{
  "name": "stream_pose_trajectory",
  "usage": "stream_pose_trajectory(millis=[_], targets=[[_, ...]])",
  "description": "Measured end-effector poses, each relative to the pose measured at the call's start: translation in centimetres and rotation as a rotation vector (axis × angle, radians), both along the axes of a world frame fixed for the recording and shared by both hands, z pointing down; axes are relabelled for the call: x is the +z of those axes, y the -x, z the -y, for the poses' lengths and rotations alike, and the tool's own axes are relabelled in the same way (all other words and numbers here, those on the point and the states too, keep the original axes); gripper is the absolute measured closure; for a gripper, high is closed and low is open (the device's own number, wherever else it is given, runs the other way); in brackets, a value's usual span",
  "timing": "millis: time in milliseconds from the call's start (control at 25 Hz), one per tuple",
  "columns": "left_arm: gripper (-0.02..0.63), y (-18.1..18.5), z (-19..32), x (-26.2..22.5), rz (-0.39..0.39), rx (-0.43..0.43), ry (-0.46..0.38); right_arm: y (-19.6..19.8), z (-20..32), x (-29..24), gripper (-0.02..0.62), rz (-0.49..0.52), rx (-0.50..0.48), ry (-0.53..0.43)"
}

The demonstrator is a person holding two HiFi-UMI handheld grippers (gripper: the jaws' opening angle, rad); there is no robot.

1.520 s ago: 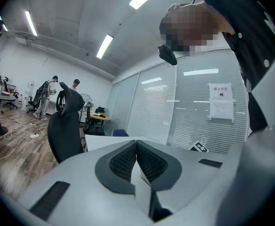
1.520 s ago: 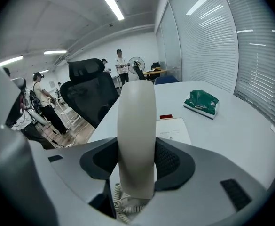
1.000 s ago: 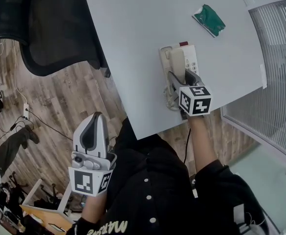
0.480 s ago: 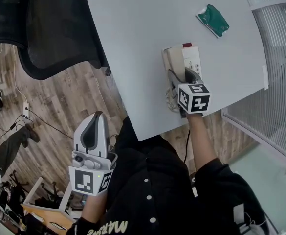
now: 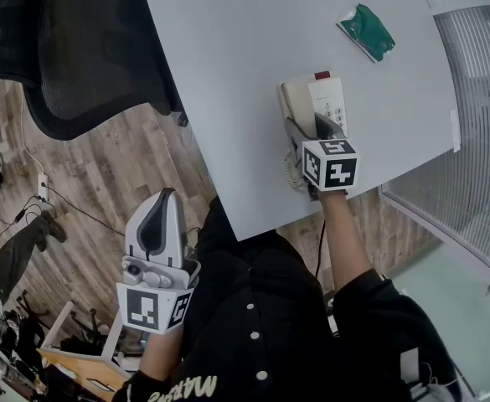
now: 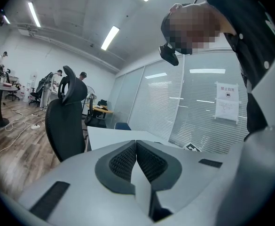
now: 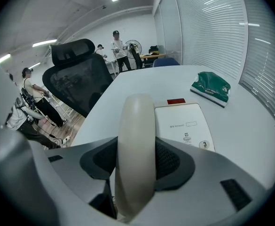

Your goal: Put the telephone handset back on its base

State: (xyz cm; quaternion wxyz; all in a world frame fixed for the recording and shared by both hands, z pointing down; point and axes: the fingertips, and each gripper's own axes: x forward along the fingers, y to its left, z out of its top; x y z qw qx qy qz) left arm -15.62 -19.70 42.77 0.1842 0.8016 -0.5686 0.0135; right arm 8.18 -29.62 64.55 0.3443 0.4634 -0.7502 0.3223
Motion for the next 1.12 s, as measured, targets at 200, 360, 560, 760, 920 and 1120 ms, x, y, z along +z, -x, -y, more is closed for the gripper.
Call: stream_pose_trajectory(millis=[200, 360, 560, 760, 920, 1120], targets=[[0.589, -0.02, 0.19, 0.20, -0.004, 0.003, 0.003, 0.13, 0.04, 0.15, 0.365, -0.037, -0.006, 0.005], [0.589, 0.08, 0.26, 0.31, -0.004, 0.001, 0.004, 0.02, 0.08, 0.25, 0.364, -0.050, 0.002, -0.003], [0.589, 0.25, 0.23, 0.27, -0.004, -0.003, 0.006, 0.02, 0.07, 0.19, 0.364, -0.066, 0.004, -0.015], [0.591, 0.22, 0.23, 0.27, -0.005, -0.002, 0.004, 0.17, 0.01, 0.29, 0.362, -0.075, 0.002, -0.029], [0.589, 0.17, 0.14, 0.18, -0.006, -0.002, 0.005, -0.02, 0.00, 0.14, 0.355, -0.088, 0.016, -0.047], [0.590, 0.12, 0.13, 0.05, -0.008, -0.003, 0.004, -0.29, 0.26, -0.24, 0.342, -0.083, 0.020, -0.061]])
